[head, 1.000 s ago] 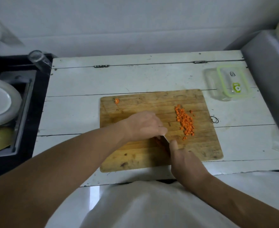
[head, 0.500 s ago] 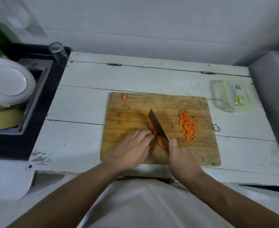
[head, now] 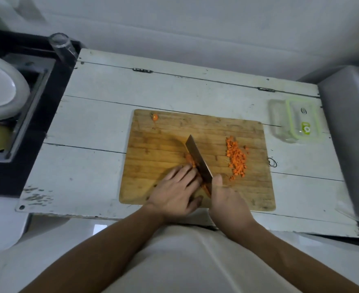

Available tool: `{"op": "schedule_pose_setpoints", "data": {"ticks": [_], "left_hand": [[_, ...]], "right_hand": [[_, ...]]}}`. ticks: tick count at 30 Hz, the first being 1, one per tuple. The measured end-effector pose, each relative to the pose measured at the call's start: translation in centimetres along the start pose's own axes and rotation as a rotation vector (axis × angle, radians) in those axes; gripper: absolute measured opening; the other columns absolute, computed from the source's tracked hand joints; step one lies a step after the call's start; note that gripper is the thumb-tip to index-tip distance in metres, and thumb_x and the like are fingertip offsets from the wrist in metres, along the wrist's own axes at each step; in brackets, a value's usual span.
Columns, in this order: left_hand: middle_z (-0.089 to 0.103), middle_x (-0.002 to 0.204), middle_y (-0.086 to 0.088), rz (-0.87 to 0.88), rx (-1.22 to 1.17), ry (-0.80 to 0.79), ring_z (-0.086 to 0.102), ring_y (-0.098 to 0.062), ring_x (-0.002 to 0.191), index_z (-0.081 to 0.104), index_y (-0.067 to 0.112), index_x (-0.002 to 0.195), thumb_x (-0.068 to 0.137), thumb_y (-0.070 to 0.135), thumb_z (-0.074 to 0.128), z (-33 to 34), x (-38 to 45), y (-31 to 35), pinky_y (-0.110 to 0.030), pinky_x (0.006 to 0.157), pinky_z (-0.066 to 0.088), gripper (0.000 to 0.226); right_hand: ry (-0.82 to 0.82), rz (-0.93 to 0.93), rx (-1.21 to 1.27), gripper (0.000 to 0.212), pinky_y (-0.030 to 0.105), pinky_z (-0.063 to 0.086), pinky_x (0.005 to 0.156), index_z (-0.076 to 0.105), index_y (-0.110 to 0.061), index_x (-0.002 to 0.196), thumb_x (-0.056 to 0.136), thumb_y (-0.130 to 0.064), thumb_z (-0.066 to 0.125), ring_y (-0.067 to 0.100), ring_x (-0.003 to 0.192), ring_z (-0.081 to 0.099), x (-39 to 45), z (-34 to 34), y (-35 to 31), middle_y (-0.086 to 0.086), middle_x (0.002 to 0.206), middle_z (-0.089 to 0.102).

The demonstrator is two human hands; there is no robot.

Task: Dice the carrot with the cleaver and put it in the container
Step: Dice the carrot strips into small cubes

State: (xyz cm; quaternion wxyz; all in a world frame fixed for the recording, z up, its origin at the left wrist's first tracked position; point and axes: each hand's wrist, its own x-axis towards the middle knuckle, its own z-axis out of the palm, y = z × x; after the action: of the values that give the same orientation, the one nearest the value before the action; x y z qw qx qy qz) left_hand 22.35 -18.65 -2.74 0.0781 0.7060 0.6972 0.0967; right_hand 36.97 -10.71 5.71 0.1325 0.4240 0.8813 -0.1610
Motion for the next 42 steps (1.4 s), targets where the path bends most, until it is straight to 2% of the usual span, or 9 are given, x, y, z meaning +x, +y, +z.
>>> {"op": "schedule_pose_setpoints", "data": {"ticks": [4,9,13,17,24,27,33,37,42], "left_hand": [[0.051,0.149,-0.01,0.003,0.021,-0.005,0.035,-0.03,0.145,0.055,0.017,0.141,0.096,0.057,0.046,0.2,0.0,0.2,-0.045,0.117,0.027,0.061],[0.048,0.152,-0.008,0.014,0.024,-0.018,0.03,-0.029,0.148,0.052,0.019,0.144,0.1,0.058,0.042,0.1,-0.2,0.4,-0.046,0.12,0.028,0.06],[0.044,0.155,-0.008,0.01,0.041,0.012,0.029,-0.03,0.149,0.047,0.018,0.148,0.099,0.059,0.043,0.3,-0.1,0.1,-0.042,0.122,0.017,0.064],[0.048,0.151,-0.012,0.016,-0.017,0.008,0.036,-0.035,0.144,0.054,0.017,0.144,0.1,0.054,0.046,0.5,-0.1,-0.1,-0.047,0.12,0.026,0.057],[0.045,0.154,-0.011,-0.007,0.033,-0.027,0.029,-0.031,0.15,0.056,0.017,0.141,0.098,0.06,0.044,0.5,0.0,-0.1,-0.047,0.123,0.024,0.061],[0.046,0.154,-0.011,-0.019,0.046,-0.013,0.03,-0.03,0.15,0.055,0.017,0.142,0.098,0.06,0.044,0.5,-0.1,0.1,-0.043,0.123,0.016,0.063],[0.052,0.15,-0.011,-0.033,0.047,-0.045,0.034,-0.03,0.149,0.06,0.017,0.138,0.096,0.059,0.046,0.3,-0.1,0.3,-0.048,0.12,0.031,0.061],[0.052,0.15,-0.01,-0.03,0.065,-0.044,0.035,-0.03,0.149,0.06,0.017,0.139,0.097,0.059,0.046,0.4,-0.3,0.4,-0.047,0.12,0.029,0.061],[0.05,0.151,-0.009,-0.031,0.073,-0.04,0.032,-0.029,0.15,0.057,0.017,0.141,0.098,0.058,0.044,0.4,-0.2,0.4,-0.047,0.121,0.027,0.061]], "right_hand": [[0.014,0.016,0.072,0.041,0.035,0.037,0.062,0.031,-0.015,0.131,0.094,-0.013,0.047,0.036,0.087,0.067,-0.7,-0.9,0.1,0.012,0.093,0.067],[-0.02,0.005,-0.009,0.042,0.035,0.039,0.064,0.028,-0.014,0.136,0.097,-0.012,0.042,0.033,0.091,0.07,-1.4,-0.8,0.3,0.011,0.1,0.069],[-0.034,-0.05,-0.067,0.052,0.036,0.04,0.065,0.022,-0.009,0.144,0.096,-0.008,0.042,0.031,0.09,0.069,-1.9,-0.6,0.8,0.01,0.1,0.068],[-0.048,-0.016,-0.023,0.047,0.042,0.05,0.073,0.025,-0.011,0.137,0.096,-0.008,0.049,0.035,0.097,0.069,1.8,-0.7,-1.7,0.013,0.106,0.068],[-0.049,-0.029,-0.017,0.047,0.039,0.044,0.065,0.025,-0.011,0.139,0.096,-0.007,0.043,0.033,0.088,0.07,-1.3,-0.4,0.7,0.012,0.098,0.07],[-0.026,-0.021,0.035,0.042,0.038,0.04,0.061,0.03,-0.013,0.131,0.093,-0.006,0.044,0.036,0.082,0.069,-1.2,-0.1,1.6,0.013,0.091,0.07],[0.013,0.049,0.146,0.025,0.039,0.039,0.06,0.03,-0.021,0.114,0.096,-0.014,0.045,0.041,0.08,0.065,0.0,-0.9,3.7,0.012,0.084,0.064],[0.004,0.026,0.127,0.022,0.039,0.041,0.061,0.032,-0.021,0.113,0.098,-0.017,0.047,0.04,0.082,0.063,1.6,-1.7,4.6,0.008,0.084,0.055],[-0.026,0.001,0.154,0.018,0.041,0.042,0.06,0.031,-0.021,0.107,0.098,-0.019,0.046,0.041,0.079,0.06,0.7,-1.9,5.7,0.015,0.087,0.062]]}}
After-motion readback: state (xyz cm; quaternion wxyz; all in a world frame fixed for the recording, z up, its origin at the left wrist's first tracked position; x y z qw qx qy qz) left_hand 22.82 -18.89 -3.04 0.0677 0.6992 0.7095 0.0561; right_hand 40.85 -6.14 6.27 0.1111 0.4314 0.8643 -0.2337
